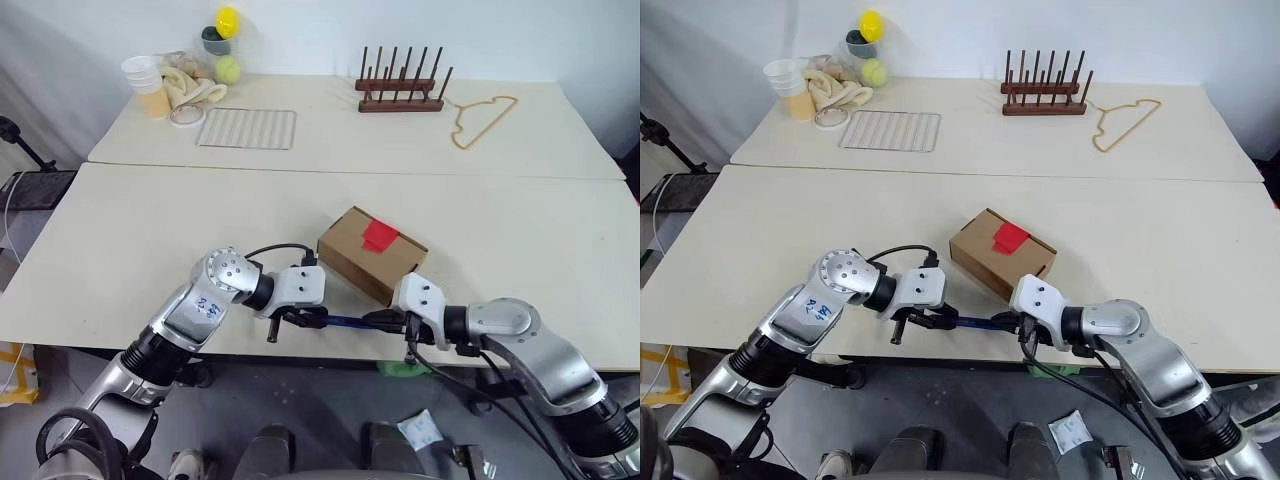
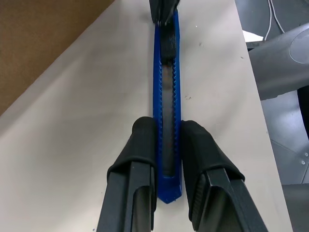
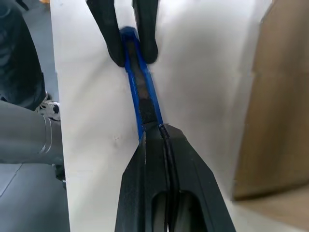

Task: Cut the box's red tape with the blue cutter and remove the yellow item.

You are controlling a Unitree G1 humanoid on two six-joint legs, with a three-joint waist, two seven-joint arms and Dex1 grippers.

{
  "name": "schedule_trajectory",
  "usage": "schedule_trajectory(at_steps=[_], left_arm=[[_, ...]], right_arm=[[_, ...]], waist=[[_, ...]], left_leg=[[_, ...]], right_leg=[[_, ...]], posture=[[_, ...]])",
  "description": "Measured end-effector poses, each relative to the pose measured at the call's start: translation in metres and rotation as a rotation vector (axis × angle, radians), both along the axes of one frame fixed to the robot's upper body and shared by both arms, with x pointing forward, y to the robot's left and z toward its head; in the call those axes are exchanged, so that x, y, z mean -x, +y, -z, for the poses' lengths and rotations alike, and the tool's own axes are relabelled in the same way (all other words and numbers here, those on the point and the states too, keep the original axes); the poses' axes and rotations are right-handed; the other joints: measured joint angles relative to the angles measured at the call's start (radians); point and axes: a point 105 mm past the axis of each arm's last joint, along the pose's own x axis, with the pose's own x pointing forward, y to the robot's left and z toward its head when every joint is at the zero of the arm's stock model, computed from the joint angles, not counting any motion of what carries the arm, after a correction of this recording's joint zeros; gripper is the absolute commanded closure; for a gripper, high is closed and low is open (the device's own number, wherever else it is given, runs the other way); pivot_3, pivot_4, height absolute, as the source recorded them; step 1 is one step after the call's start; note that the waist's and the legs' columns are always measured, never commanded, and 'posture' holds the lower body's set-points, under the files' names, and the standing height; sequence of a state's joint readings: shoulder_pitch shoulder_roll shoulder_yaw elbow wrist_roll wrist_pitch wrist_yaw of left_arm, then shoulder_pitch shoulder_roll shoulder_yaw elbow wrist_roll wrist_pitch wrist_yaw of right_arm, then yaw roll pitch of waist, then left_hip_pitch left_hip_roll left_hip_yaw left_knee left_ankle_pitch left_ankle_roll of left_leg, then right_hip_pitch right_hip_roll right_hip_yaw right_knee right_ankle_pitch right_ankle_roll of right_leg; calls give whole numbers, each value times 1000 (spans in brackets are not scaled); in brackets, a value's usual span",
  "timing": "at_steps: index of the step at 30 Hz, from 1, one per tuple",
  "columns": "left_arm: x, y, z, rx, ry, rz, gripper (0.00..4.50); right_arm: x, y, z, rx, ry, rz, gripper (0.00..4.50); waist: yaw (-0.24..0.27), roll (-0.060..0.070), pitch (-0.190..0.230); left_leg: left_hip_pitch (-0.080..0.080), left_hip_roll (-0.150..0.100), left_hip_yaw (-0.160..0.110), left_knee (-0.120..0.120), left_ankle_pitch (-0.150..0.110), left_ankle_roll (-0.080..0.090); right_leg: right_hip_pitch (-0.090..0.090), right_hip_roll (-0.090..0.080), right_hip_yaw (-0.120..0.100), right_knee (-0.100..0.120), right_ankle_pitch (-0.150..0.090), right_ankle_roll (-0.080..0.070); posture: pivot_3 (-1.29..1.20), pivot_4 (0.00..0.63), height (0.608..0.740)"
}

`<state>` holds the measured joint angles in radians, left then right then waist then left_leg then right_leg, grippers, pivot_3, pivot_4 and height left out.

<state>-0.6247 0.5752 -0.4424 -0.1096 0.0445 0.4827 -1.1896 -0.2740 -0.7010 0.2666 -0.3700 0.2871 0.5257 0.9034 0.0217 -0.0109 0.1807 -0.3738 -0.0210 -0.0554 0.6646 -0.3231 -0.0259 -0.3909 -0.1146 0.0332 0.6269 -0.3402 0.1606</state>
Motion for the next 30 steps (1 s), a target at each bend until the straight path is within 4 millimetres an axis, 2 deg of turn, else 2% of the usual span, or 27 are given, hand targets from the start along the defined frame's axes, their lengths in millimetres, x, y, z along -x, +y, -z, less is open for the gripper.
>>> schedule_trajectory(at_steps=[5, 15, 19, 24, 30], left_arm=[[0, 0, 0, 1, -2, -2, 4008], [0, -1, 0, 1, 0, -8, 4008], [1, -1, 0, 2, -3, -9, 4008], [1, 1, 0, -2, -5, -12, 4008], [0, -1, 0, -1, -5, -8, 4008]], right_arm=[[5, 16, 6, -12, 33, -45, 4477], [8, 26, 13, -19, 60, -51, 4477], [7, 21, 9, -37, 72, -39, 4477], [3, 5, -4, -55, 67, 6, 4477], [-2, 2, 1, -38, 74, 25, 4477]], waist=[[0, 0, 0], [0, 0, 0], [0, 0, 0], [0, 0, 0], [0, 0, 0]], left_leg=[[0, 0, 0, 0, 0, 0], [0, 0, 0, 0, 0, 0], [0, 0, 0, 0, 0, 0], [0, 0, 0, 0, 0, 0], [0, 0, 0, 0, 0, 0]], right_leg=[[0, 0, 0, 0, 0, 0], [0, 0, 0, 1, 0, 0], [0, 0, 0, 0, 0, 0], [0, 0, 0, 0, 0, 0], [0, 0, 0, 1, 0, 0]], posture=[[0, 150, 740], [0, 150, 740], [0, 150, 740], [0, 150, 740], [0, 150, 740]])
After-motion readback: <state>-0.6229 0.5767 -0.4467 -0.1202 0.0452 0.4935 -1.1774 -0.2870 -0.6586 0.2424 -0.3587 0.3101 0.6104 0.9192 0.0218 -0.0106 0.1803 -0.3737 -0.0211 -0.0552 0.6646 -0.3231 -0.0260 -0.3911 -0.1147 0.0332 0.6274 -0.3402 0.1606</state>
